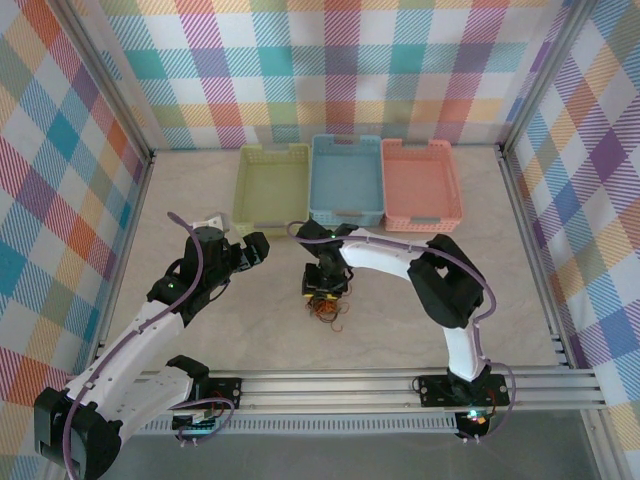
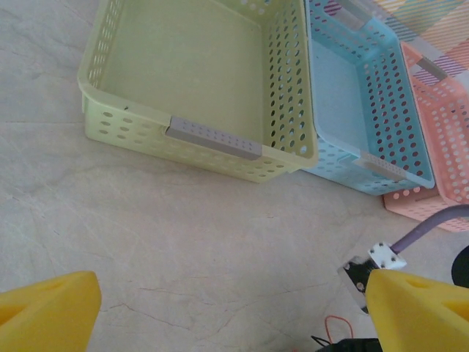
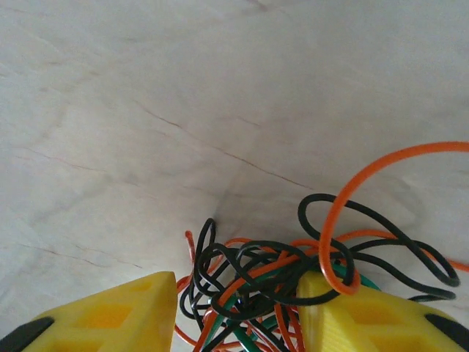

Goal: Untangle the cables

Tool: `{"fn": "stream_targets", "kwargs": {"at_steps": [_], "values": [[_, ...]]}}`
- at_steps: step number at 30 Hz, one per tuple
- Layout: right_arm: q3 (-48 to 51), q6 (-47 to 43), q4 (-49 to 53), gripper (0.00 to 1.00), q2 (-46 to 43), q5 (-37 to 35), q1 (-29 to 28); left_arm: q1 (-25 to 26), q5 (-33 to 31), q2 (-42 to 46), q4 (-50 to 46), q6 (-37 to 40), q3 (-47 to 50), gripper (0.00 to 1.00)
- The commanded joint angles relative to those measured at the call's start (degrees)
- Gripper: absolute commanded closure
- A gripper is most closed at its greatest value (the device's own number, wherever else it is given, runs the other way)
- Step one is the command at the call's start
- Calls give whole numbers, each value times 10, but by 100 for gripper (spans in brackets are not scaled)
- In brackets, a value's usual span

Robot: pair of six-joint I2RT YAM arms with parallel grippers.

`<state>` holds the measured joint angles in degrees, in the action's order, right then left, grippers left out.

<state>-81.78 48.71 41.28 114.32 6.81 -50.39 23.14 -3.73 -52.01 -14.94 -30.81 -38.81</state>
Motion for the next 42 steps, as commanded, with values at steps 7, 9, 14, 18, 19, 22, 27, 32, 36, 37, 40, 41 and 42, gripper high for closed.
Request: {"fn": "stream_targets", "kwargs": {"at_steps": [7,9,14,18,19,22,27,32,36,37,40,41,42], "values": [[-59,-25,8,51,-6,-58,-7,4,-2,-1,2,3,-8,7],[-51,-38,13,49,-30,-70,-7,4,-2,1,2,3,-7,7],[-19,-93,16,46,-97,-116,0,4,5,3,2,0,-7,7],[32,-182,-45,49,-161,-139,23,4,21,-1,7,0,-6,7],[51,-203,-68,51,-181,-153,27,4,32,-4,11,4,-7,7],[119,-274,-159,53,-237,-165,44,5,61,-14,20,6,-8,7],[194,-410,-224,52,-283,-4,96,8,87,-27,24,2,-12,7],[161,-490,-153,50,-256,69,122,9,104,-43,28,-2,-17,7],[87,-539,-46,54,-174,42,122,10,100,-56,26,-1,-20,7],[71,-539,-28,55,-154,42,122,10,100,-58,25,0,-21,8],[47,-574,-3,57,-121,43,122,11,94,-61,26,0,-21,8],[45,-579,-1,57,-117,42,122,11,91,-61,25,2,-21,8],[46,-585,-1,57,-115,40,122,11,89,-61,23,2,-21,8]]}}
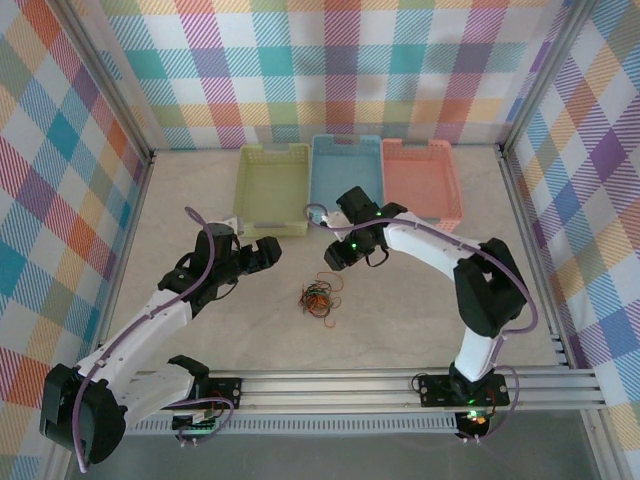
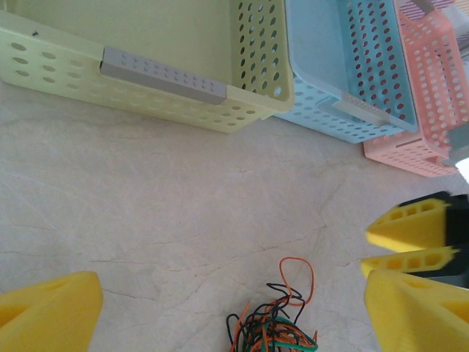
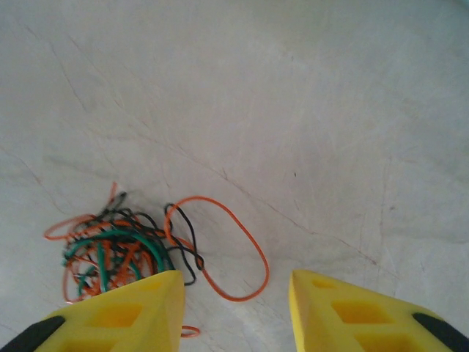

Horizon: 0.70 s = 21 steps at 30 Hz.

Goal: Untangle the cables

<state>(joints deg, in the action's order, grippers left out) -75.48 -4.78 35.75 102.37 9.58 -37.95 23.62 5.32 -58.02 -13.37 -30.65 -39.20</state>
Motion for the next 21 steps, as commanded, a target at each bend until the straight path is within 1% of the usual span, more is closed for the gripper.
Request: {"fn": "stream_targets", "kwargs": {"at_steps": [1,4,6,11,14,17,21], "values": [[-15,-62,53,57,7,11,-3,6,-2,-2,7,1,-18,8],[-8,-103,52,57,21,12,-4,6,-5,1,2,2,-20,8],[-6,-121,47,56,33,13,-5,6,-18,7,-11,5,-25,8],[-8,-139,40,54,62,28,-17,6,-43,31,-12,6,-18,7],[-17,-138,42,53,86,-3,-29,6,-40,31,-15,4,-19,7],[-20,-143,47,54,102,2,-36,6,-41,30,-19,5,-23,7],[-27,-140,50,58,123,-30,-40,6,-46,35,-21,6,-23,7]]}}
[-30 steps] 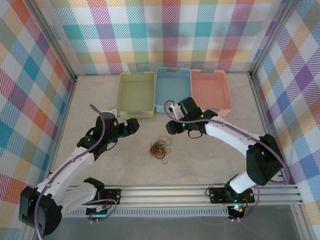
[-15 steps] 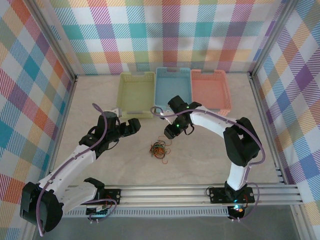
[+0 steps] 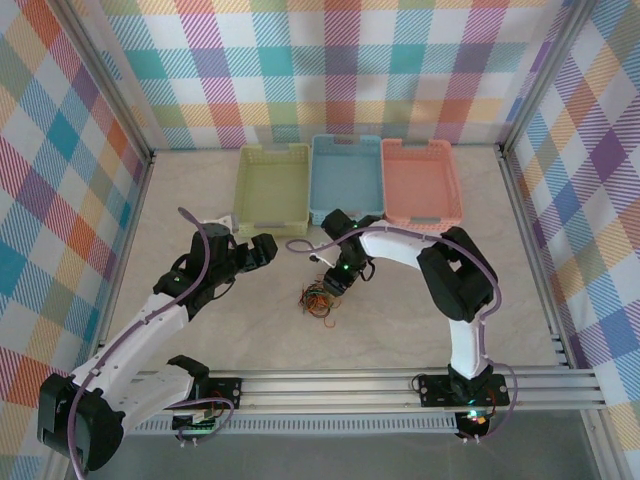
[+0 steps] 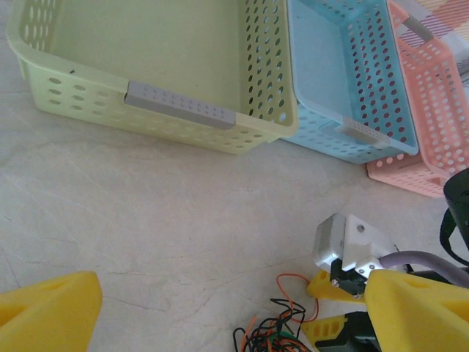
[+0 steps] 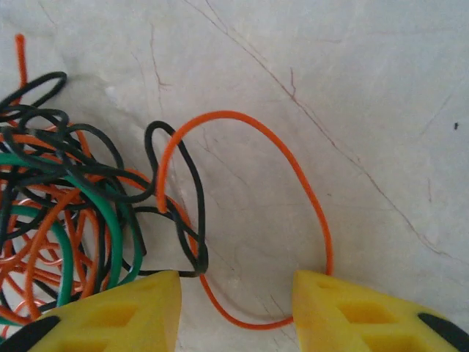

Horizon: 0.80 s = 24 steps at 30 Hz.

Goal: Untangle the cables

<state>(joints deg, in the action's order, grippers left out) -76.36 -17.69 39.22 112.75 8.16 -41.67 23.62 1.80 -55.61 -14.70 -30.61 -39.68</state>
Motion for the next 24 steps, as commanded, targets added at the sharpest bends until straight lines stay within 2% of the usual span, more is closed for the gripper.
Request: {"fn": "stream_targets", "kwargs": {"at_steps": [1,3,8,13,18,24], "values": [[-24,-9,21,63,28,-22,-2,6,-11,12,-7,6,-17,7],[-29,-4,23,69,36,-36,-4,6,-10,10,-8,5,-17,7],[-6,15,-17,71,9,-58,-4,6,-5,6,-6,3,-18,7],[31,29,-64,70,-65,-11,-4,6,-7,7,-6,4,-17,7],[80,51,-125,63,-137,-21,2,6,-7,6,-5,5,-17,7],[60,64,-110,63,-104,-51,15,6,-8,5,-5,4,-16,7]]}}
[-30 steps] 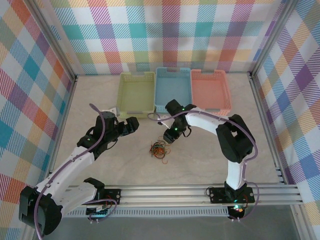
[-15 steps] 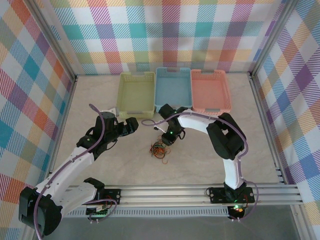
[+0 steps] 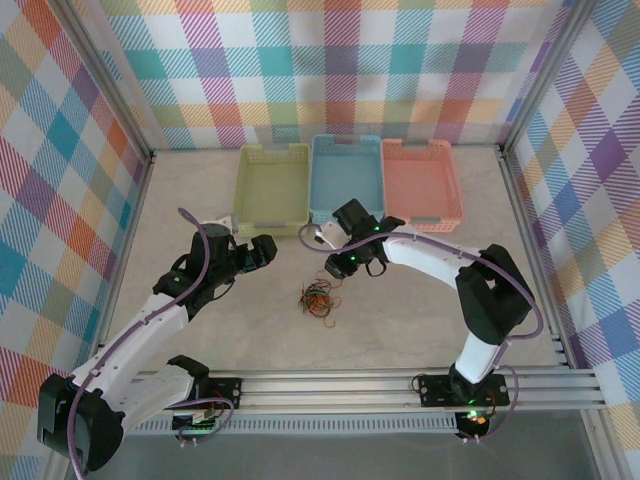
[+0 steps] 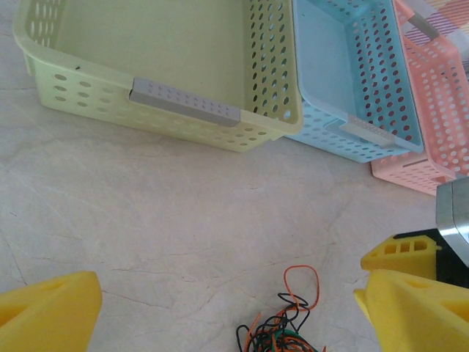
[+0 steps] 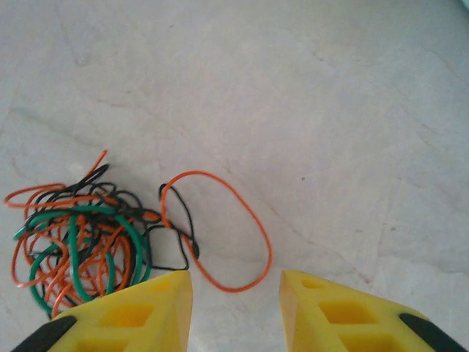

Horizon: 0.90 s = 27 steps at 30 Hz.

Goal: Untangle the cables

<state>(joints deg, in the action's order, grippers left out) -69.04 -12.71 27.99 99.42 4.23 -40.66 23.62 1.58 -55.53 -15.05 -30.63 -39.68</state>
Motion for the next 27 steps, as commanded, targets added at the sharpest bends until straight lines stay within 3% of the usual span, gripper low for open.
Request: {"fn": "stream_targets", "kwargs": {"at_steps": [1,19,27], "values": [[-22,14,12,64,42,-9,5,6,-6,4,-2,5,-17,7],[-70,3,59,64,142,-11,-1,6,-4,-5,-1,2,-19,7],[-62,11,34,92,134,-11,-5,6,-5,-8,-1,3,-19,7]]}}
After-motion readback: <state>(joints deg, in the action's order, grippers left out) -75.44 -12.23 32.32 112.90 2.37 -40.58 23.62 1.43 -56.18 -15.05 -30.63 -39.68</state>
